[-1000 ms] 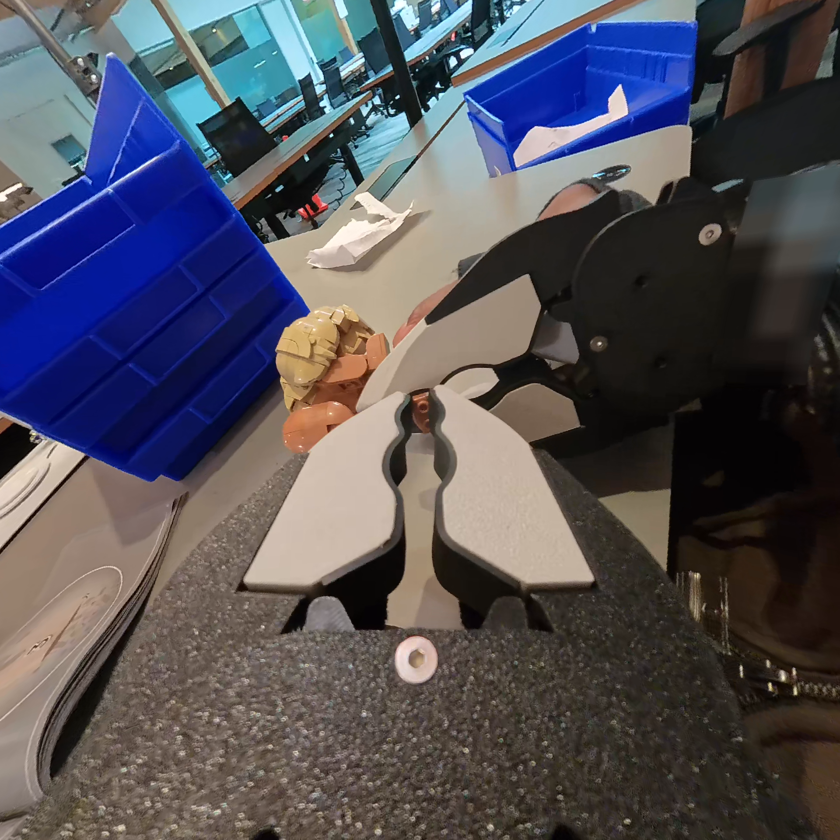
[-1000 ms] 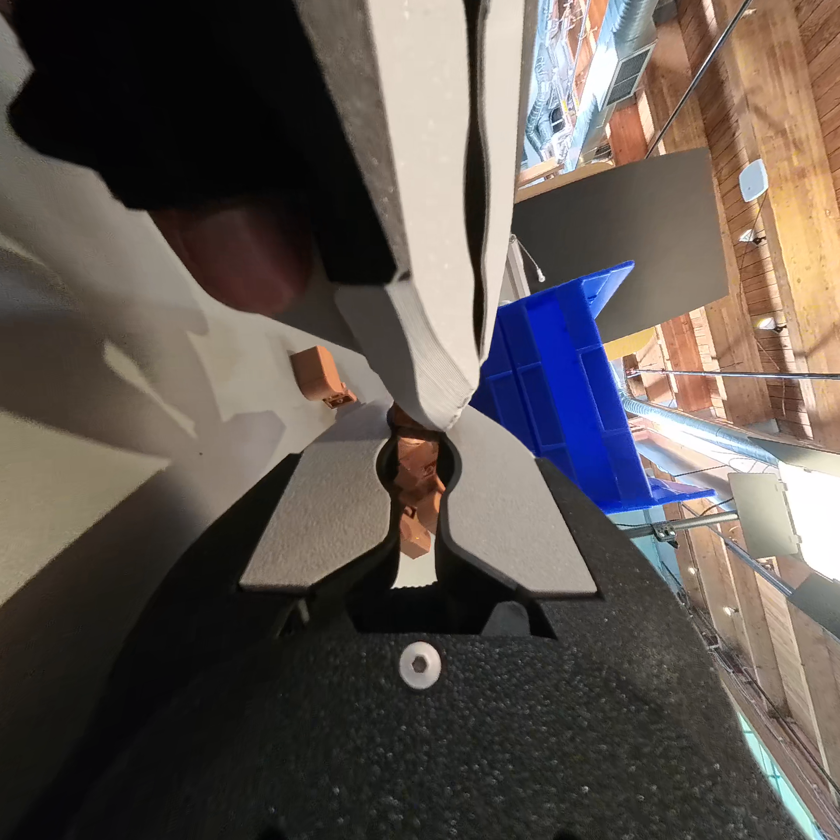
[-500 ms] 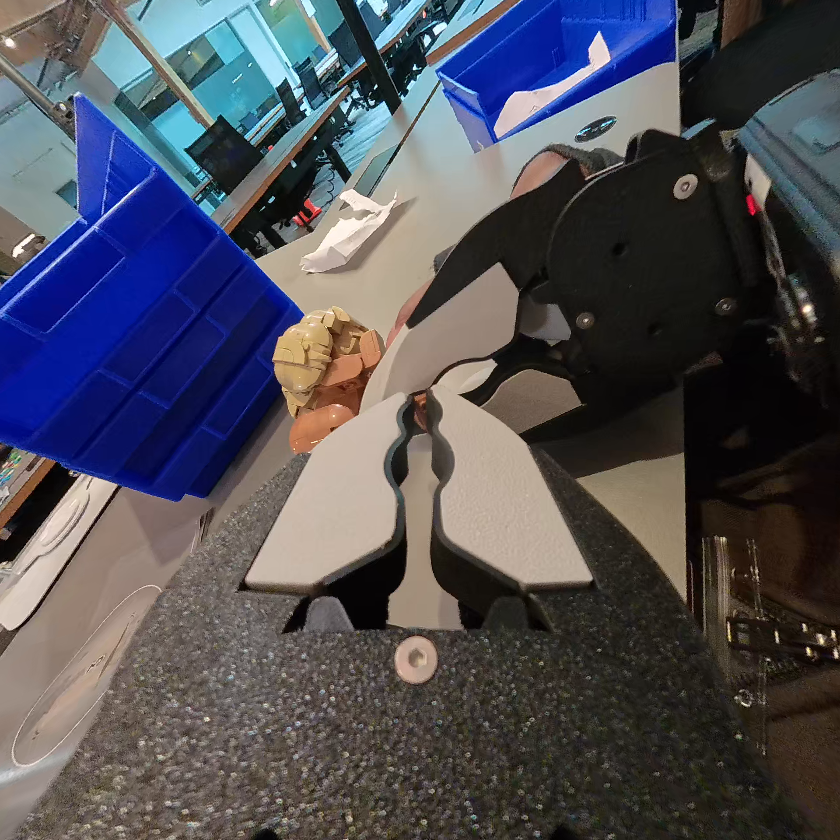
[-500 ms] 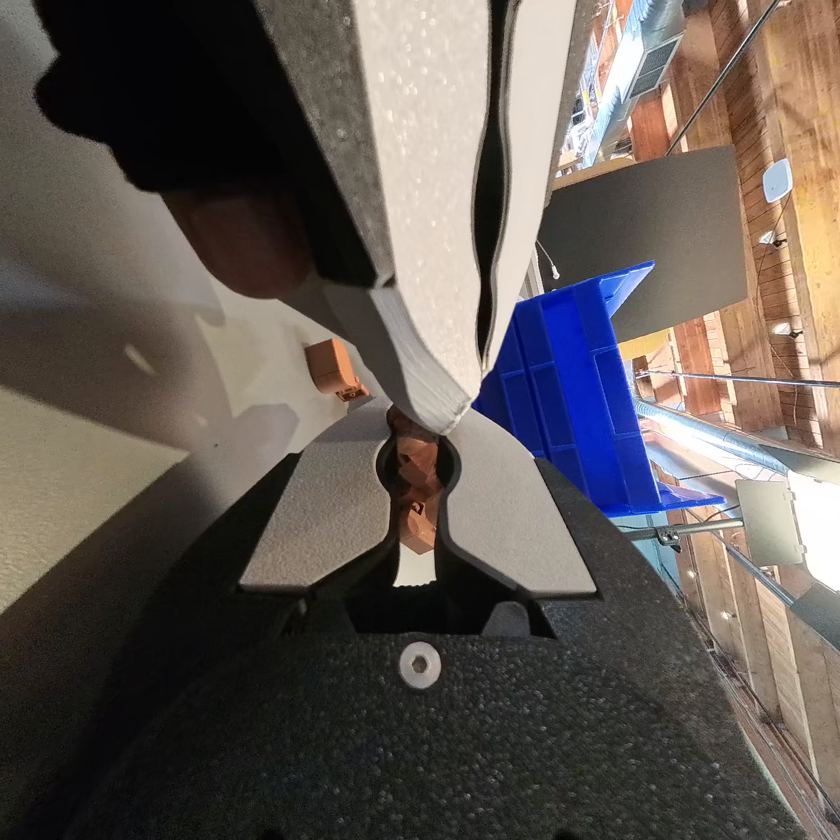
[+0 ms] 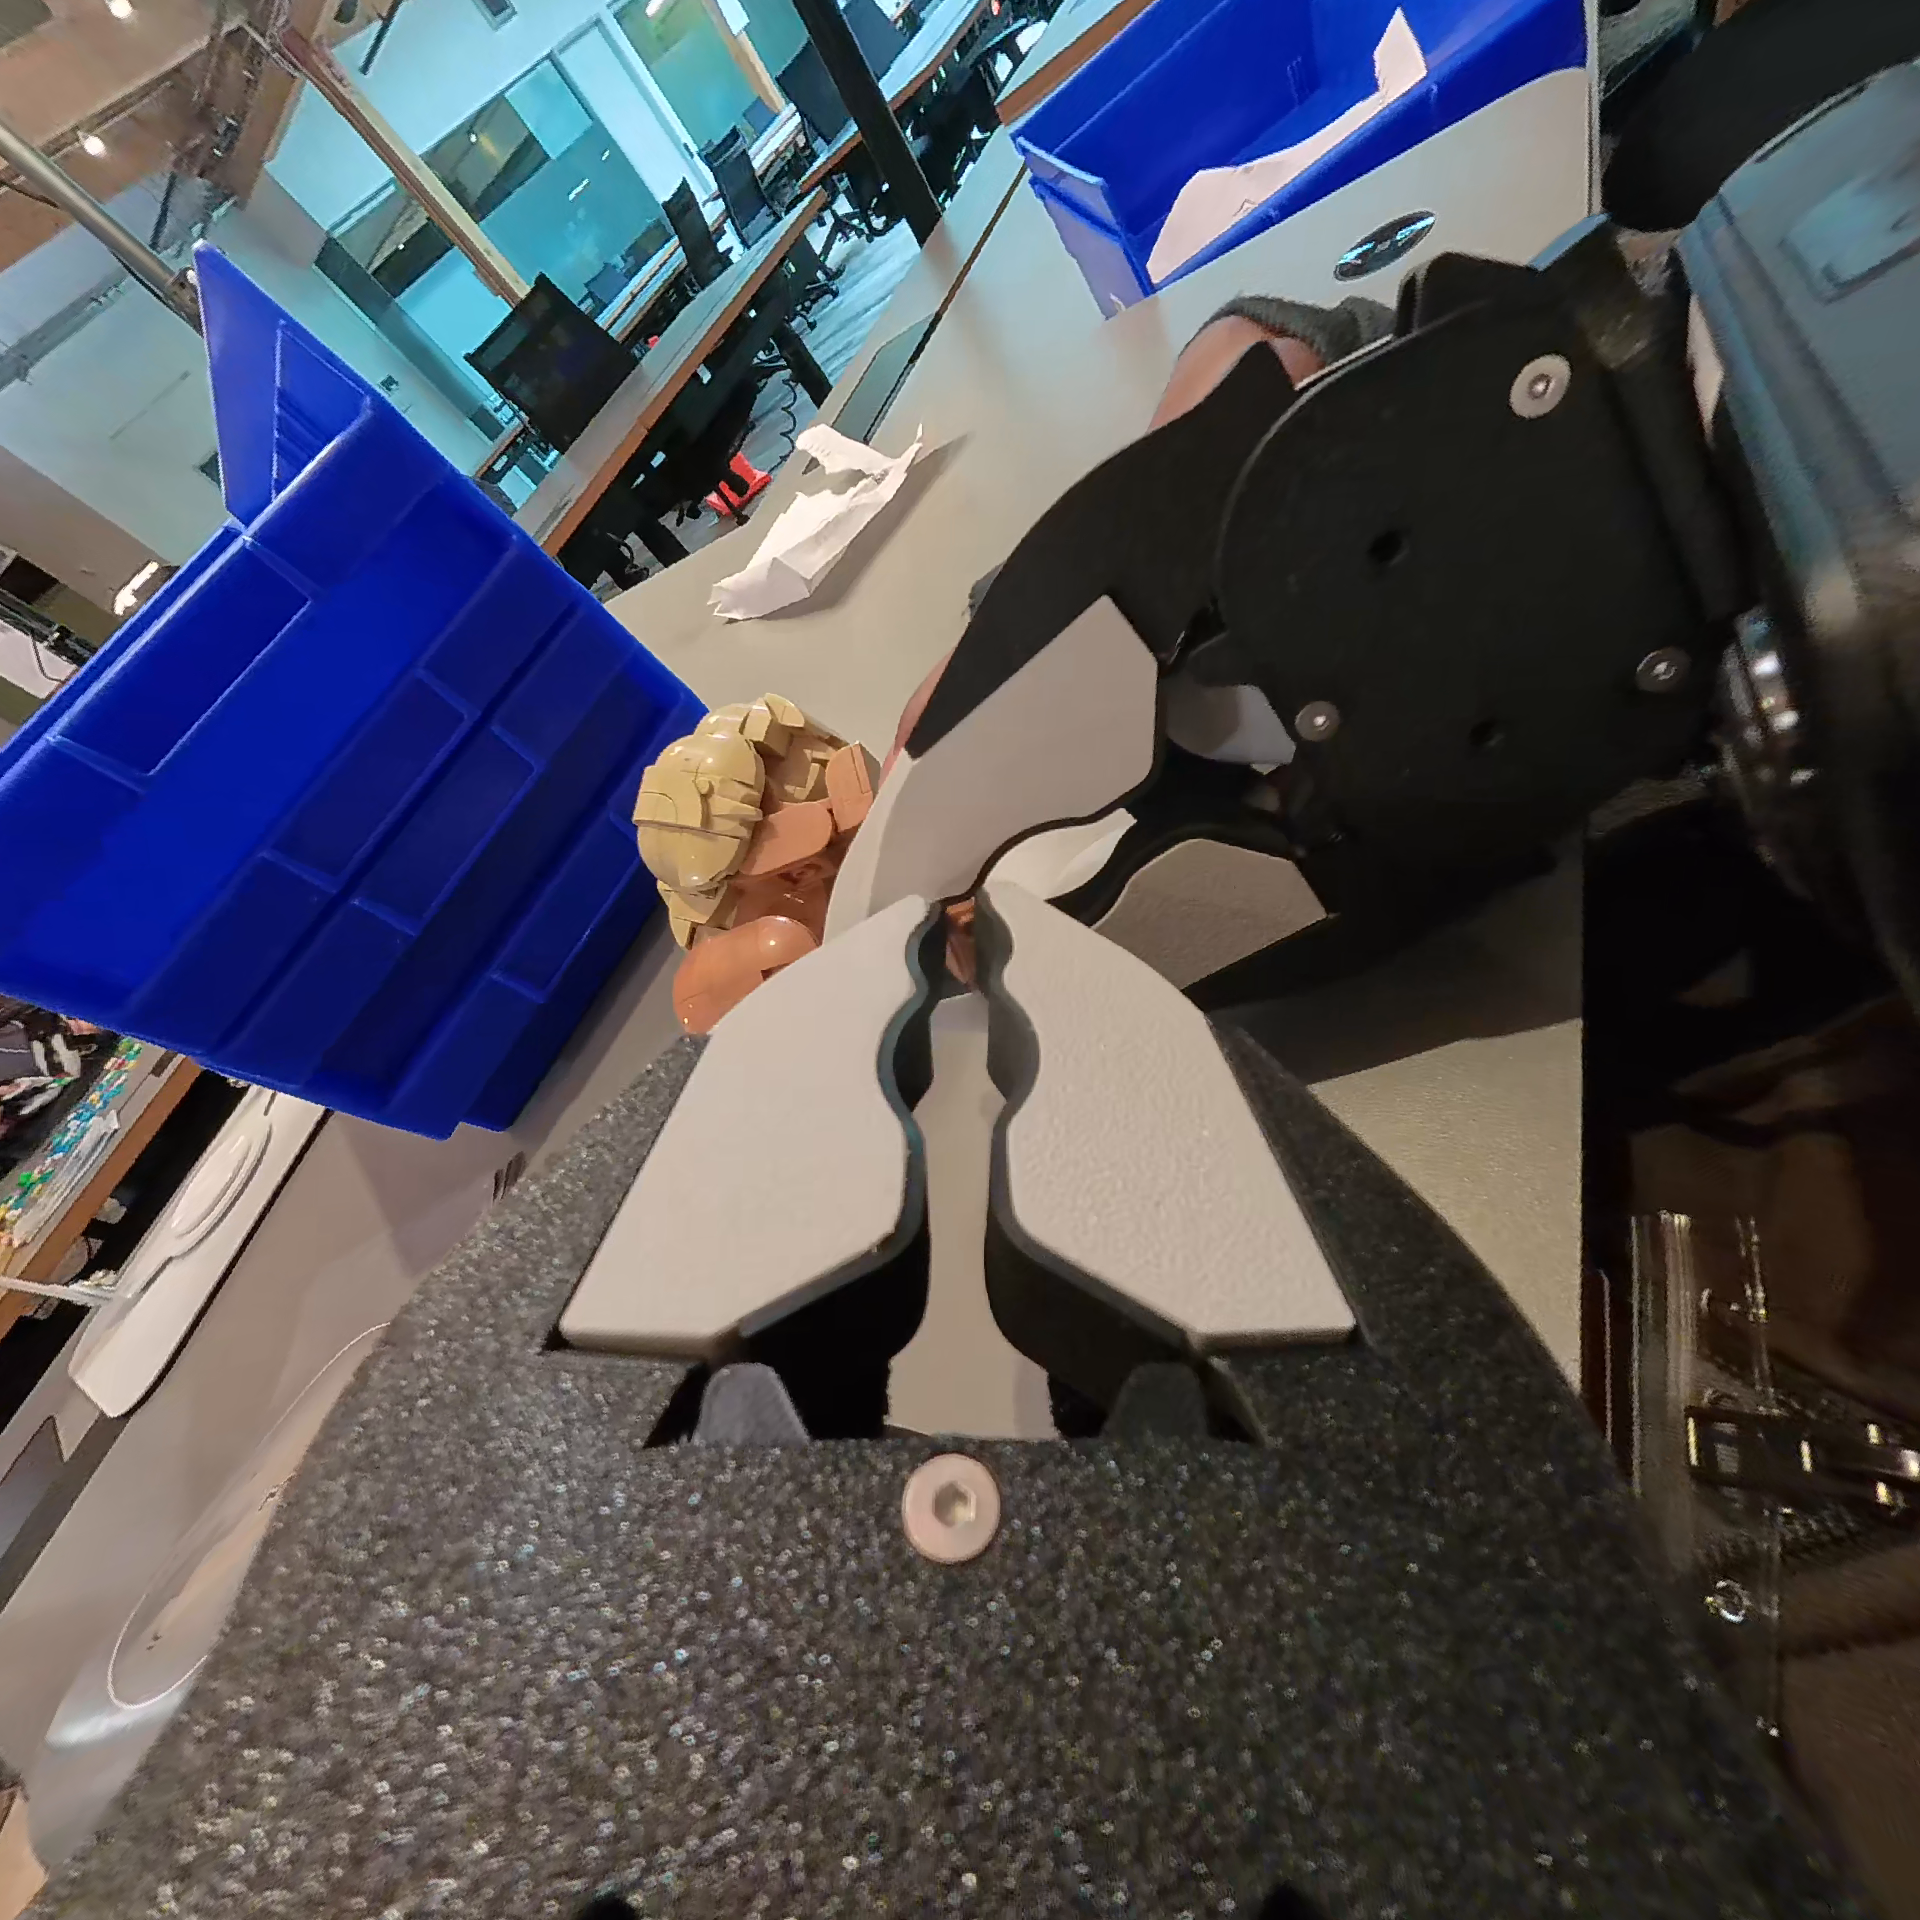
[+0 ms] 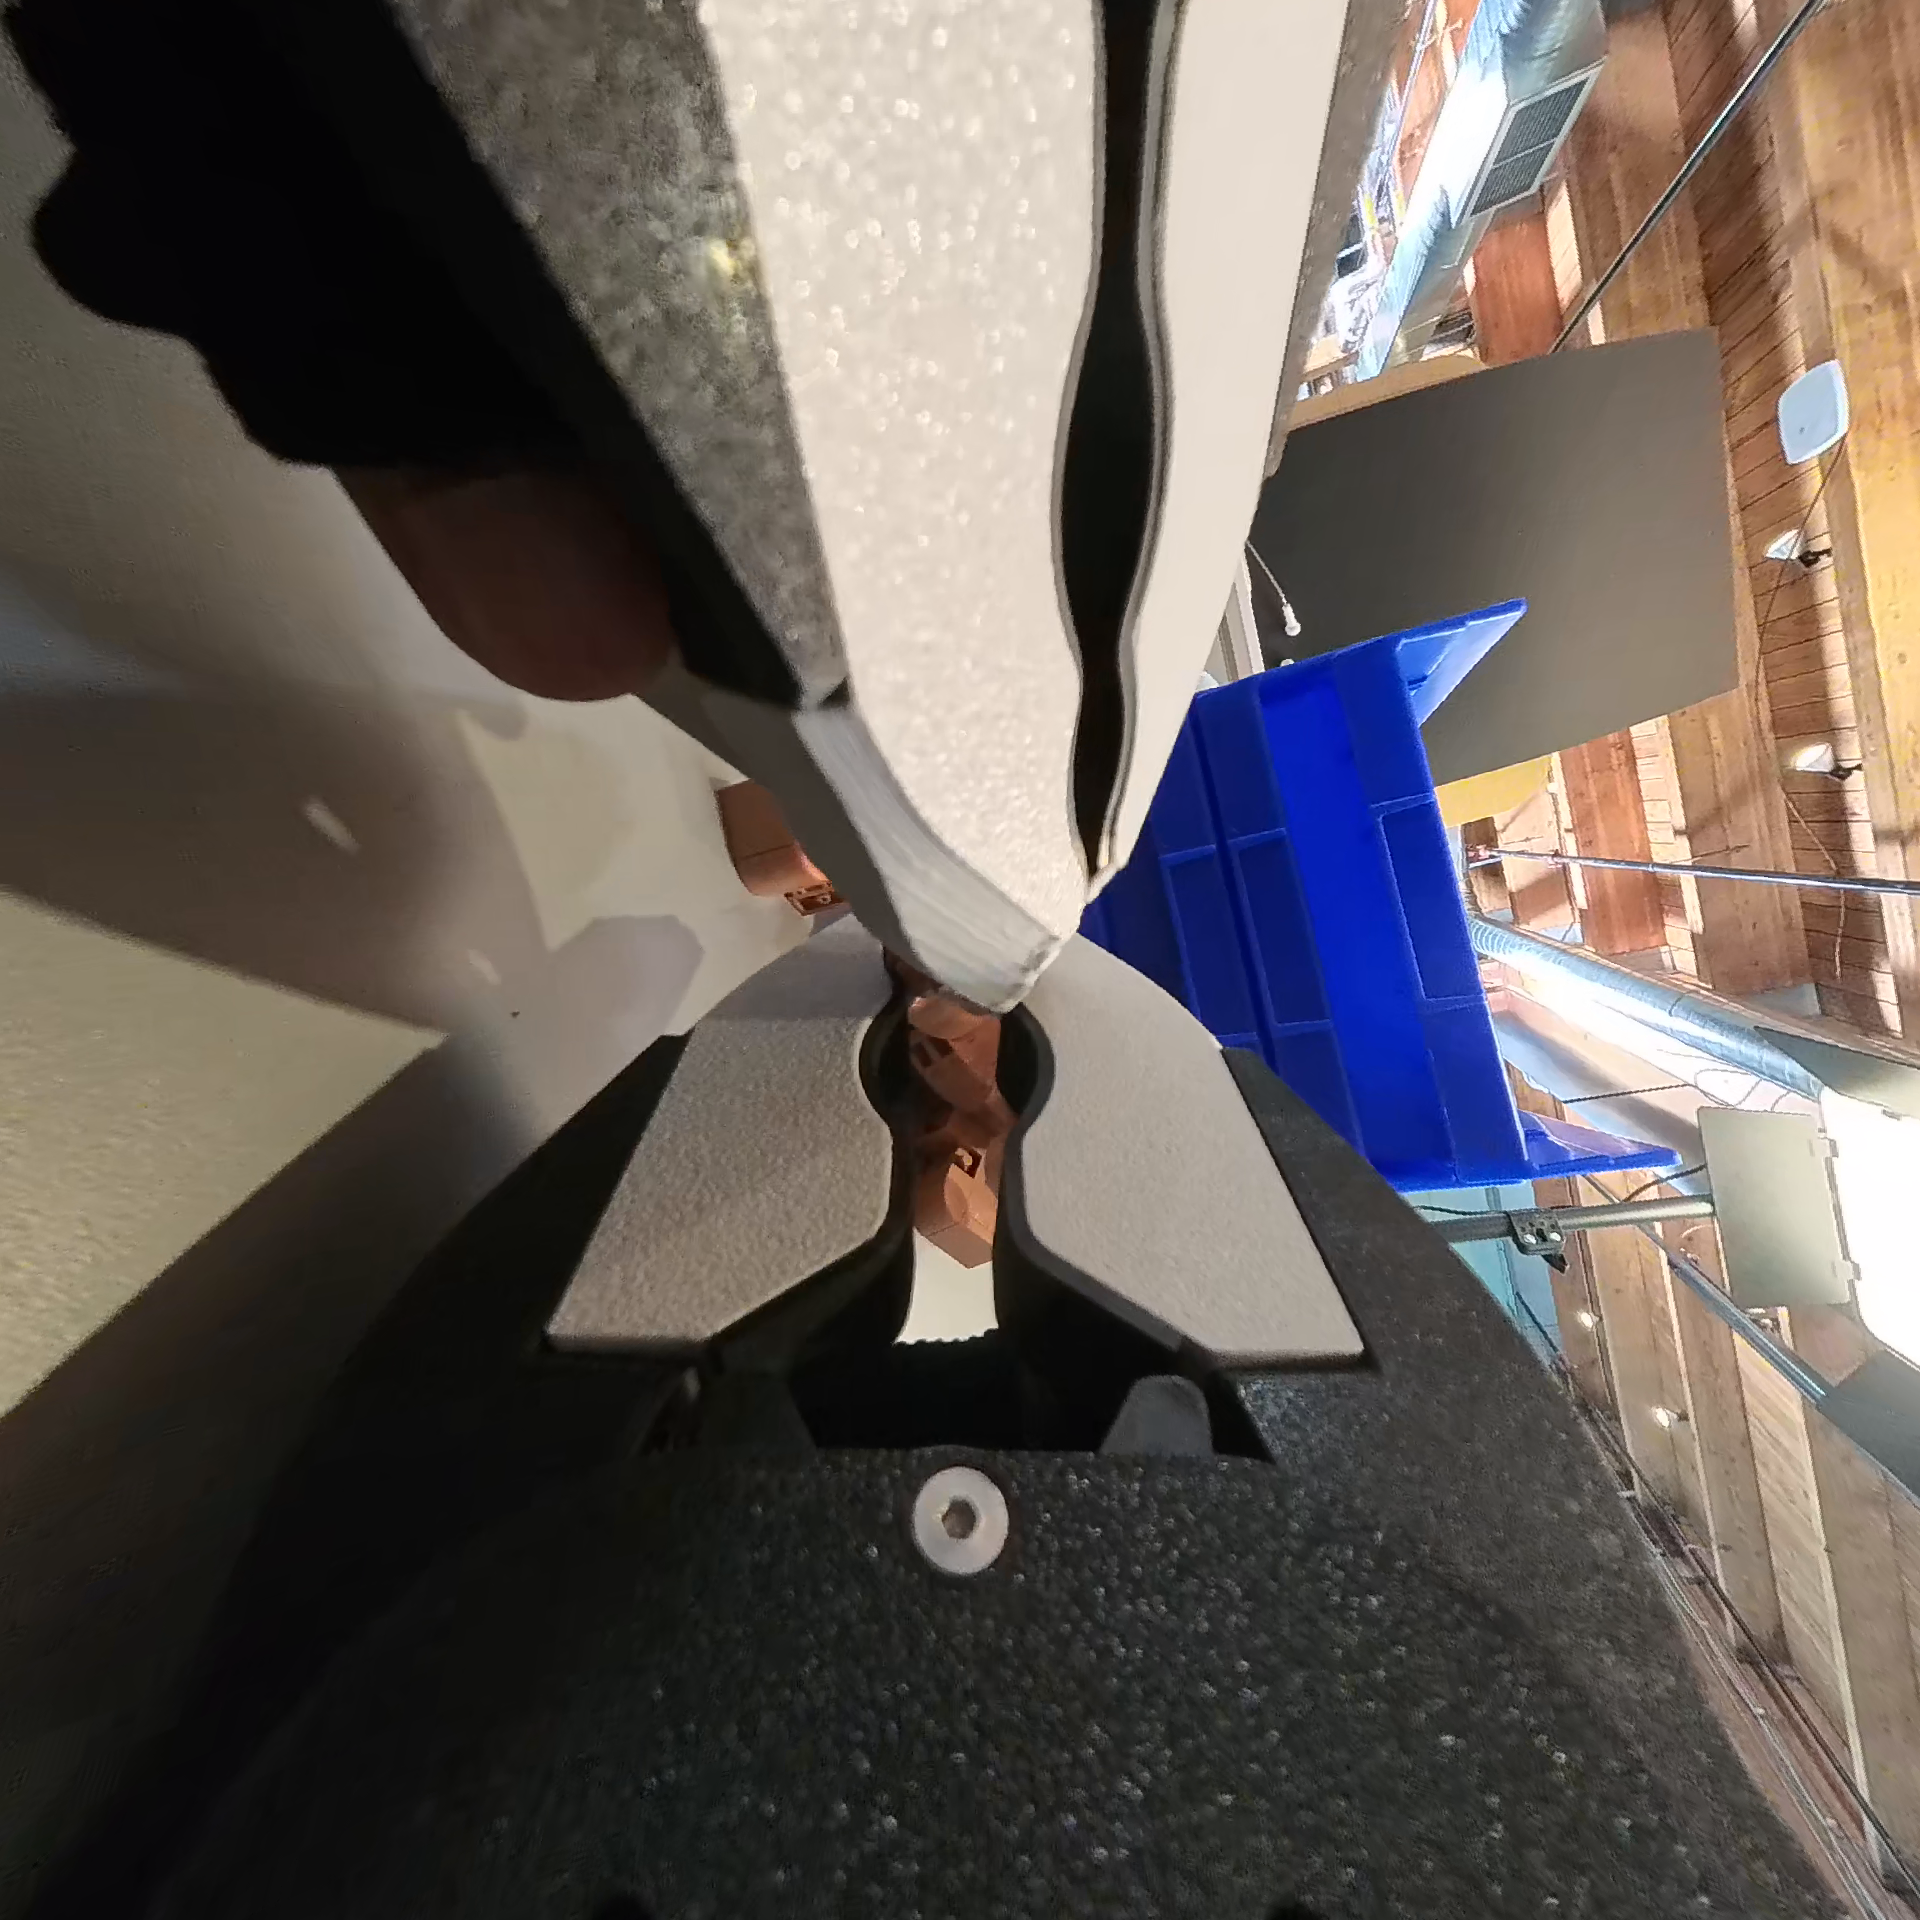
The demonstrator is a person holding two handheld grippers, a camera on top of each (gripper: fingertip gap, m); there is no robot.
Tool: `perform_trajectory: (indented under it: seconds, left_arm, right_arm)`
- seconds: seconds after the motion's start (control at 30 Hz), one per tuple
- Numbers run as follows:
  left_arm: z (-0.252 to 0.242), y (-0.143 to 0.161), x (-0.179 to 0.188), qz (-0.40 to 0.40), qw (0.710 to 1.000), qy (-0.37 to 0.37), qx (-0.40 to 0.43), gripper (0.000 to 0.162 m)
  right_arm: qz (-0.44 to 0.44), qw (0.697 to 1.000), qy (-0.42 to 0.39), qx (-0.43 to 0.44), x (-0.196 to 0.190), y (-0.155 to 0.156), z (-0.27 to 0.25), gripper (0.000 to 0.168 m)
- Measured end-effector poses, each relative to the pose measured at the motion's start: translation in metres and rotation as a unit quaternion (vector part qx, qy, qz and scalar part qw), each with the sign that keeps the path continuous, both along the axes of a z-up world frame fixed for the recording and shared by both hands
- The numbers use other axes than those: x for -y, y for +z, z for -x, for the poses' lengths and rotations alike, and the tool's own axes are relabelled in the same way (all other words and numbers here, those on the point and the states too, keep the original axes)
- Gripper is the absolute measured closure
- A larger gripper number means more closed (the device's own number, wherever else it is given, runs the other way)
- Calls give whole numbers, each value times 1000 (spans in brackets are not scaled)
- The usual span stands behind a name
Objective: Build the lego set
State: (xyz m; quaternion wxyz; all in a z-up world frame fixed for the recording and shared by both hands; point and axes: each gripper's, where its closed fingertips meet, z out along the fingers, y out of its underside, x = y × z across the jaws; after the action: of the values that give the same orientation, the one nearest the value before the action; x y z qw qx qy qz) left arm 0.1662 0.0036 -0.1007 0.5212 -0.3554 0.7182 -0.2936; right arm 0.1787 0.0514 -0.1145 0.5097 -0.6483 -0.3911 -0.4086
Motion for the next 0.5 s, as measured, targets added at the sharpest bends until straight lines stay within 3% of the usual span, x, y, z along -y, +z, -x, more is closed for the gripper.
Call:
perform_trajectory:
  seconds: [0.5]
  left_arm:
    - [0,0,1,-13,1000,-12,-4,157]
  right_arm:
    - [0,1000,1,-1,0,-1,1,157]
